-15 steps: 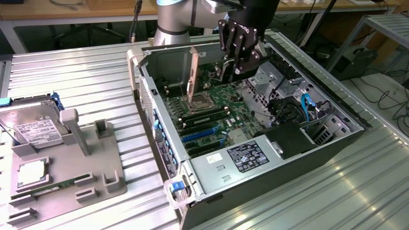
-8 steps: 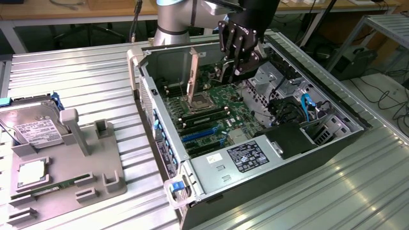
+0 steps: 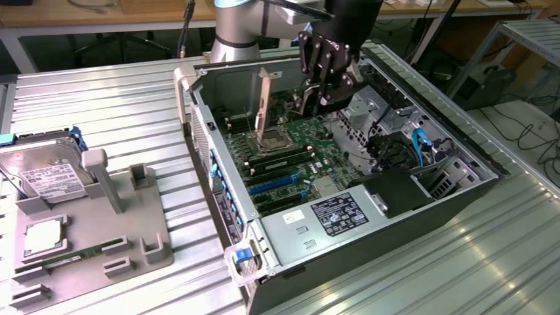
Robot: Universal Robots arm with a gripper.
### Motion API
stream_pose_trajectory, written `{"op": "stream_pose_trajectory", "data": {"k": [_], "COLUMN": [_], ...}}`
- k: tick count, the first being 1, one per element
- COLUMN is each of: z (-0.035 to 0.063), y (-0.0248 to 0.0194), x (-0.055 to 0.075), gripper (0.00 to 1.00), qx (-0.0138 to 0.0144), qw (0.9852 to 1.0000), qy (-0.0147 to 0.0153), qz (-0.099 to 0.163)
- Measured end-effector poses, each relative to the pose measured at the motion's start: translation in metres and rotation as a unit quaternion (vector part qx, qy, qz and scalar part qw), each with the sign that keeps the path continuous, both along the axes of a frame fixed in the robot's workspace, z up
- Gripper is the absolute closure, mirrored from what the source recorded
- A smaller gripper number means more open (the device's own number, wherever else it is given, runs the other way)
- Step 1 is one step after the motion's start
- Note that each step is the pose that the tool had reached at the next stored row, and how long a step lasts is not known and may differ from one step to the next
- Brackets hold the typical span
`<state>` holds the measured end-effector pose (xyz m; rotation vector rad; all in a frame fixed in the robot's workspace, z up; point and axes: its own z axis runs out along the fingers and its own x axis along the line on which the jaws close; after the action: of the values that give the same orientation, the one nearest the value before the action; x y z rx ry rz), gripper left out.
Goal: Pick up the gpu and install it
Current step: 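Insert the gpu into the slot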
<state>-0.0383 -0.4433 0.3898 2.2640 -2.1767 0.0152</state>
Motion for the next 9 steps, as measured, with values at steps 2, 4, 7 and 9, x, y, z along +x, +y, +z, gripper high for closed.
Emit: {"op": "stream_pose_trajectory", "data": {"k": [2, 4, 7, 9], "z": [-0.0010, -0.0019, -0.0034, -0.0045], "y": [0.0000, 0.0000, 0.0000, 0.0000], "x": [0.0000, 0.0000, 0.0000, 0.0000], "gripper": [0.72, 0.72, 0.72, 0.72], "qx": [0.0000, 0.0000, 0.0000, 0.0000], "qw": [1.0000, 1.0000, 1.0000, 1.0000], "qy": [0.0000, 0.0000, 0.0000, 0.0000], "qz": [0.000, -0.001, -0.001, -0.001]}}
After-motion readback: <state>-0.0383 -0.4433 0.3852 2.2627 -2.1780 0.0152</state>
